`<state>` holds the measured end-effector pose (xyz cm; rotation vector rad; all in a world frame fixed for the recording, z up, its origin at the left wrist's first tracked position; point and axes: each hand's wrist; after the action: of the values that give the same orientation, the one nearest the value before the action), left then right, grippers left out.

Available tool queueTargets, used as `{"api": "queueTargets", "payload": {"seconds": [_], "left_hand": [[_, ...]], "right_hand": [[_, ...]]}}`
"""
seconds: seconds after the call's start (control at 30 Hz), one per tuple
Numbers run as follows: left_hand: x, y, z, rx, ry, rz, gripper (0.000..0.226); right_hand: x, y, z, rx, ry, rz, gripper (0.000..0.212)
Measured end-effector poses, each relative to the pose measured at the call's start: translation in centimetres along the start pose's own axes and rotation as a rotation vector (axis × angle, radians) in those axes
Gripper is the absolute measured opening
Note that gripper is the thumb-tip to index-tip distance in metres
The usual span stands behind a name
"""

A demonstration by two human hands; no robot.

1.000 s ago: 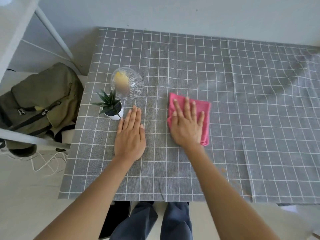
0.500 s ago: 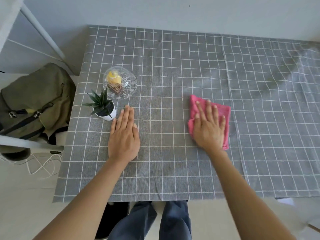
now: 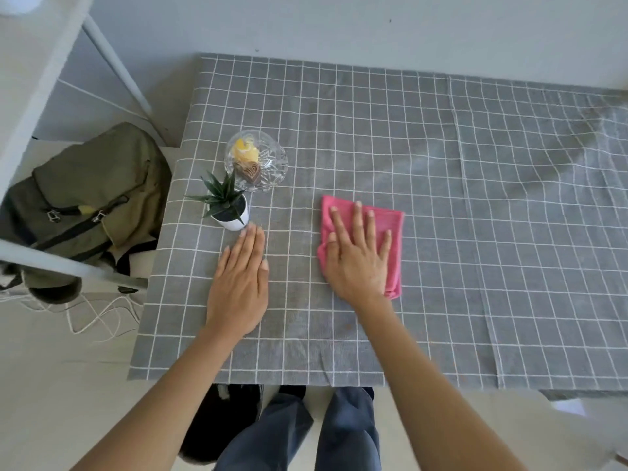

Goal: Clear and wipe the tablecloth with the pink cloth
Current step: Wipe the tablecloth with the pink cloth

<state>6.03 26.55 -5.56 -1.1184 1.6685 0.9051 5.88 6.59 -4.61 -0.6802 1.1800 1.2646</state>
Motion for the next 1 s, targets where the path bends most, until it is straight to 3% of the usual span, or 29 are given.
{"api": "queueTargets", "payload": {"seconds": [0.13, 0.4, 0.53, 0.67, 0.8, 0.9, 1.0], "left_hand": [[-0.6, 2.0, 1.6, -0.05, -0.042, -0.028, 0.057], [-0.5, 1.9, 1.6, -0.064, -0.064, -0.043, 0.055], [-0.3, 1.9, 1.8, -0.096, -0.063, -0.045, 0.054], [-0.2, 1.9, 1.9, -0.102, -0.082, -0.043, 0.055], [-0.2, 1.9, 1.8, -0.107, -0.078, -0.051, 0.054], [-0.2, 1.9, 1.8, -0.107, -0.084, -0.054, 0.054], [-0.3, 2.0, 1.7, -0.105, -0.076, -0.06, 0.055]], "right_hand": [[2.4, 1.8, 5.9, -0.126, -0.019, 0.046, 0.052], [1.7, 1.3, 4.5, -0.106, 0.018, 0.093, 0.054], [0.1, 0.5, -0.1, 0.03, 0.04, 0.051, 0.062], [-1.6, 0.4, -5.4, 0.234, 0.0, -0.03, 0.053], [-1.3, 1.1, -4.9, 0.276, -0.055, -0.079, 0.052], [-0.2, 2.7, -1.9, 0.191, -0.007, -0.039, 0.054], [2.5, 6.1, 3.4, -0.023, 0.042, 0.035, 0.056]]}}
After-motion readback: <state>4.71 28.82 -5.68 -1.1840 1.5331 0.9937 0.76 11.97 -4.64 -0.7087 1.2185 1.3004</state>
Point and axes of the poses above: each hand's wrist, its own y-axis away from the middle knuckle, its own x-axis out of the palm, z = x × y, and after that the axes turned 1 degree about -y, right-handed
